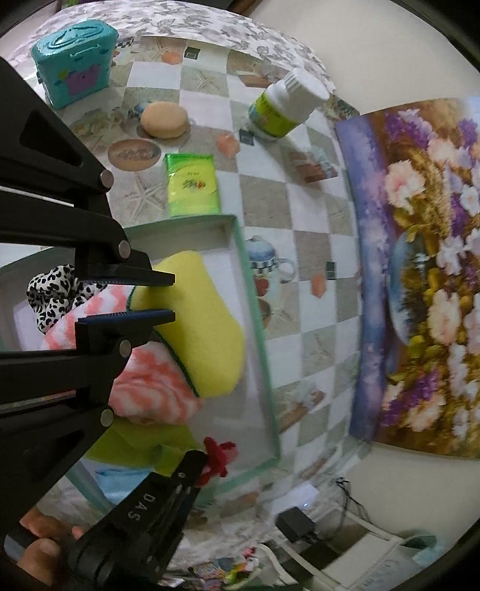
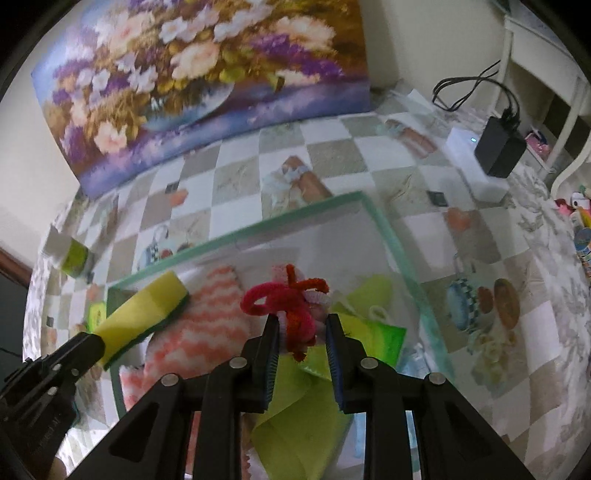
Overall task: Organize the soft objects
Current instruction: 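Carry the sponge and red scrunchie over the white tray with both tools, then open both tools to drop the sponge and scrunchie into the tray, then move both tools back toward the round beige sponge and green tissue pack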
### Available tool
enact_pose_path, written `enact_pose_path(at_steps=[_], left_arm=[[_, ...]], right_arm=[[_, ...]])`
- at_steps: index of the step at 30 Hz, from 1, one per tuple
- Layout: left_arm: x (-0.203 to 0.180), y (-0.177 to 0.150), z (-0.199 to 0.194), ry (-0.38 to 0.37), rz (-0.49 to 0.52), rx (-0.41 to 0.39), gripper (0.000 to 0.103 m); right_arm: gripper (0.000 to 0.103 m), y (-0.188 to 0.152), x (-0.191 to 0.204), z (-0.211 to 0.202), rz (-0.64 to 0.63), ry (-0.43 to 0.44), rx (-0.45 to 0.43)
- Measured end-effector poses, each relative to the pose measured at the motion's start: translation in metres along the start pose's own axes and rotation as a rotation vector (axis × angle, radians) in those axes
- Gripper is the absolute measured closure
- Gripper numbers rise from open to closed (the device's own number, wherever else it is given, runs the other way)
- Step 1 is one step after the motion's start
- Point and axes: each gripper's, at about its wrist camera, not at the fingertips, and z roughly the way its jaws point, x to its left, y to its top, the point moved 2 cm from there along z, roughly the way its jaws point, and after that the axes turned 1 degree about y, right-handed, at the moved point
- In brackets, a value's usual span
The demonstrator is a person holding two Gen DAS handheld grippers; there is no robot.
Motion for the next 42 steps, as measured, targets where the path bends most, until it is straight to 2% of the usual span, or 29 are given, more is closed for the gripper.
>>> enact_pose_path(at_steps=[6,8,11,17,19,21,27,31,32,40,41,42], left_arm=[[-0.013,-0.007,0.008,0.039,0.059,0.039,0.088],[-0.014,-0.007,0.006,0.034,0.06,0.042,0.088],[-0.013,-0.006,0.002,0.025,0.054,0.052,0.088],[-0.007,-0.001,-0.013,-0.004,0.024,0.055,0.086],[-0.004,0.003,-0.023,-0.012,0.012,0.036,0.079],[0.0,0.006,-0.033,-0.013,0.0,0.014,0.062],[0.018,0.014,-0.052,-0.012,-0.063,-0.022,0.047],[0.036,0.016,-0.051,0.026,-0.112,-0.027,0.041],[0.042,0.016,-0.048,0.032,-0.129,-0.022,0.039],[0.084,0.012,-0.037,0.078,-0.228,-0.001,0.039],[0.09,0.012,-0.036,0.08,-0.241,-0.003,0.037],[0.095,0.011,-0.036,0.083,-0.252,-0.006,0.03]], right_arm=[[0.075,-0.002,0.005,0.006,-0.017,-0.011,0.021],[0.07,-0.001,0.005,0.005,-0.02,-0.022,0.025],[0.051,0.002,0.006,-0.001,-0.026,-0.039,0.023],[0.049,0.007,0.009,-0.017,-0.036,-0.068,0.019],[0.046,0.011,0.009,-0.027,-0.036,-0.076,0.009],[0.045,0.014,0.009,-0.035,-0.036,-0.086,0.003],[0.044,0.021,0.011,-0.063,-0.04,-0.109,-0.029],[0.035,0.024,0.017,-0.077,-0.067,-0.139,-0.048],[0.03,0.025,0.018,-0.081,-0.072,-0.146,-0.054],[0.009,0.026,0.022,-0.082,-0.071,-0.164,-0.051],[0.007,0.025,0.022,-0.078,-0.066,-0.175,-0.039],[0.003,0.025,0.021,-0.076,-0.065,-0.182,-0.031]])
